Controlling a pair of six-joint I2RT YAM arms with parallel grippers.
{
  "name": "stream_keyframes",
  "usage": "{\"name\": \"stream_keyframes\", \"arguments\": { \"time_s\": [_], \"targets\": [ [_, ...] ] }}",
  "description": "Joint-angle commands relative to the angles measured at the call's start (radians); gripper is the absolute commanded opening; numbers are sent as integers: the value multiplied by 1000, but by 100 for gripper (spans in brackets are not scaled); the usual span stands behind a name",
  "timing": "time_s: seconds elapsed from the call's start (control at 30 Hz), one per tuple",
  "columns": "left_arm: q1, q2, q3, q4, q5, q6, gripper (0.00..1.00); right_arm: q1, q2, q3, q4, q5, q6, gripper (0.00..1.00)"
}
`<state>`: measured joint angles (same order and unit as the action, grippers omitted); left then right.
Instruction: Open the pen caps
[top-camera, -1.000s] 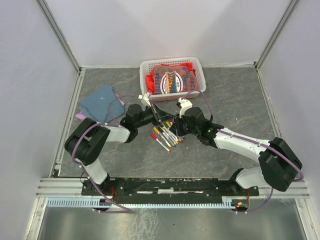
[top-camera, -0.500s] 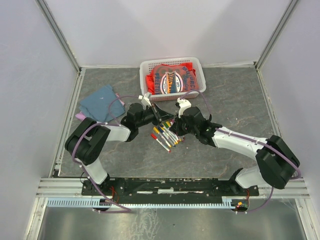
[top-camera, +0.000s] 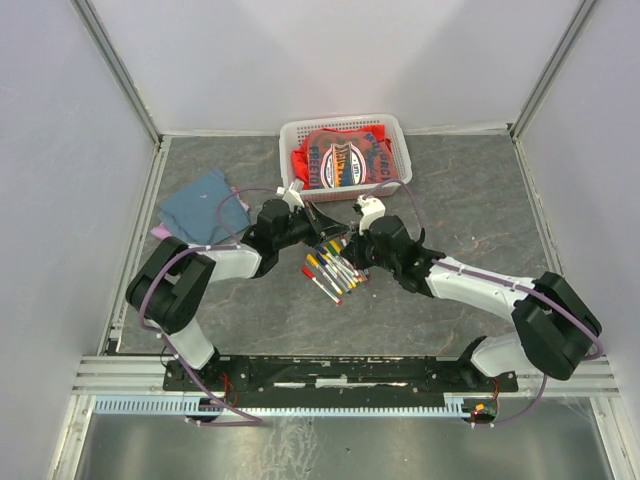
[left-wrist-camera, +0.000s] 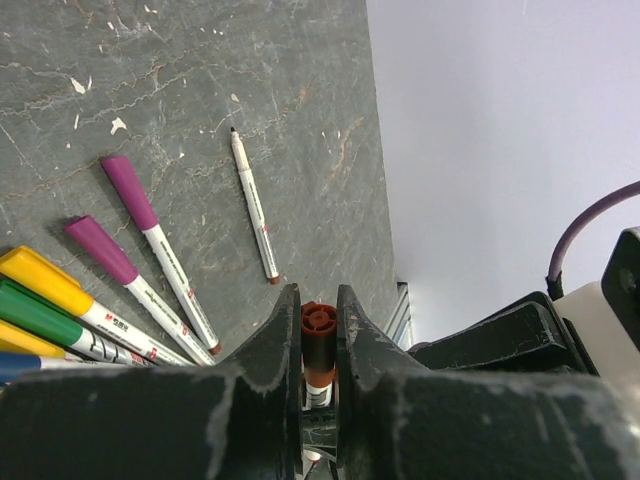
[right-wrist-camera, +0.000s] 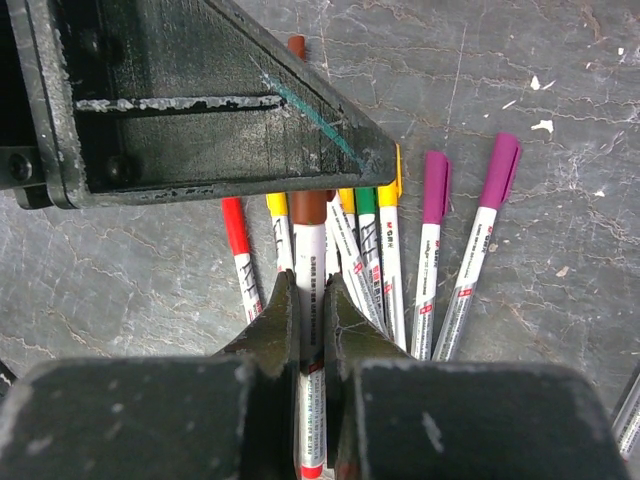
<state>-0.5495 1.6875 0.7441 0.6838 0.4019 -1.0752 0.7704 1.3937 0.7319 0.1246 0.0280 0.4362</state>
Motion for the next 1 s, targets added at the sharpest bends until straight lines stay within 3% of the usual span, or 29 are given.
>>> {"name": "stream_keyframes", "arguments": {
  "time_s": [0.0, 0.13, 0.37, 0.5, 0.57, 0.83, 0.97],
  "targets": [
    [76, -27, 26, 48, -232, -3, 3, 6, -64, -36, -88, 16, -22, 1],
    [95, -25, -9, 108, -230, -32, 3, 6, -75, -50, -64, 4, -14, 1],
    [141, 57, -87, 436, -148, -191, 3, -20, -89, -104, 77, -153, 64, 1],
    [159, 84, -108, 498, -117, -211, 3, -38, -130, -118, 89, -167, 74, 1],
    [160, 78, -108, 460, -112, -193, 3, -40, -143, -101, 41, -121, 58, 1],
    [149, -44, -96, -36, -247, 72, 3, -52, -100, -1, -178, 152, 23, 1],
    [148, -71, -147, -97, -314, 102, 4, -62, -46, 41, -236, 244, 18, 4]
  ]
}}
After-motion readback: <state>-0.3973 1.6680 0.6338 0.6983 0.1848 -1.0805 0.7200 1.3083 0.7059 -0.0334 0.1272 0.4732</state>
